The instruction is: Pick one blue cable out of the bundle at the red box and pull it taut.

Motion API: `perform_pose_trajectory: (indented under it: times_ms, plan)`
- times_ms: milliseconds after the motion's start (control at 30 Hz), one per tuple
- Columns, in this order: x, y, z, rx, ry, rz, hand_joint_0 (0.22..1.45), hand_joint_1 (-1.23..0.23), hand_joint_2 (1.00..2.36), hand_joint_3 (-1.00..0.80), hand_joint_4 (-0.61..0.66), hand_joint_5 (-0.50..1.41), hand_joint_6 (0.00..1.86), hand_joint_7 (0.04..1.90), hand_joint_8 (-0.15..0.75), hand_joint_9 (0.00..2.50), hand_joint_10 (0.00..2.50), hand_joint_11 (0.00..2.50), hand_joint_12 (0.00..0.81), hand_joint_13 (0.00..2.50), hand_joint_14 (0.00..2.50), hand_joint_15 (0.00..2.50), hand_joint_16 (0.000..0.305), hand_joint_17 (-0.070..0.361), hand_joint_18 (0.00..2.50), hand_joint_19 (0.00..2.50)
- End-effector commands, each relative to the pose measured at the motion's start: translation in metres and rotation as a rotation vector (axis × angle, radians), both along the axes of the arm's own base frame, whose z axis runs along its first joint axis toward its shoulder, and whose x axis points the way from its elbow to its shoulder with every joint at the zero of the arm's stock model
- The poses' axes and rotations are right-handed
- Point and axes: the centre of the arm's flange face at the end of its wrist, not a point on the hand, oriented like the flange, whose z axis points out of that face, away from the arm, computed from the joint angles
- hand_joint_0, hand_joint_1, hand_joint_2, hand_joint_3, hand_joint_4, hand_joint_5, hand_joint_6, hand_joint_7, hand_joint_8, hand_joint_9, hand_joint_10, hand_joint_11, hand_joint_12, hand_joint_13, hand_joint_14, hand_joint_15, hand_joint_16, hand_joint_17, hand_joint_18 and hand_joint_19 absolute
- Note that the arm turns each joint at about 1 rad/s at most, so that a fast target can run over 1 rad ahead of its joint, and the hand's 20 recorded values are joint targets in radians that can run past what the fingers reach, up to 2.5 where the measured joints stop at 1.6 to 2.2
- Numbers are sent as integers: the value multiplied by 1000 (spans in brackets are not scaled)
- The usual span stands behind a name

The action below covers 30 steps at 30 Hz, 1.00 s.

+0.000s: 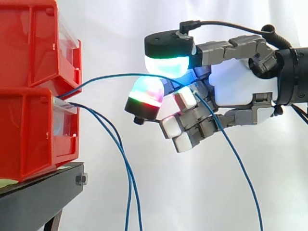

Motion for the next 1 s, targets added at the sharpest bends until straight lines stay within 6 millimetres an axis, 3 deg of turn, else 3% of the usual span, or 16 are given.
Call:
perform_pose_trajectory:
  times_ms: [0, 133, 367, 500, 633, 767, 967]
  plan:
    - [-1, 0, 1, -3, 5, 1, 589, -734, 1015, -93, 421, 49, 505, 1208, 430, 1340, 11, 371, 436, 1067, 12, 339, 69, 156, 993, 332]
    - [-2, 0, 0, -4, 11, 1, 571, -647, 1019, -226, 354, 45, 505, 1224, 387, 1305, 12, 392, 398, 1016, 14, 368, 59, 133, 891, 395]
    - [-2, 4, 0, -6, 14, 5, 554, -590, 1013, -347, 333, 46, 505, 1225, 397, 1305, 12, 389, 402, 1015, 13, 375, 60, 135, 892, 402]
    - [-1, 5, 0, -6, 14, 5, 557, -640, 1012, -348, 285, 45, 504, 1285, 407, 1305, 13, 429, 405, 1012, 15, 376, 60, 136, 891, 394]
    - [-1, 5, 0, -5, 14, 2, 588, -722, 1017, -291, 208, 35, 529, 1472, 423, 1305, 15, 506, 409, 1011, 14, 397, 59, 133, 890, 400]
    - [-1, 7, 0, -5, 14, 2, 595, -755, 1019, -242, 204, -7, 690, 1278, 445, 1314, 20, 597, 413, 1006, 16, 402, 59, 132, 897, 399]
    - [-1, 7, 0, -6, 14, -1, 602, -769, 1020, -226, 192, -8, 718, 1277, 446, 1321, 20, 629, 416, 1005, 14, 403, 58, 131, 903, 405]
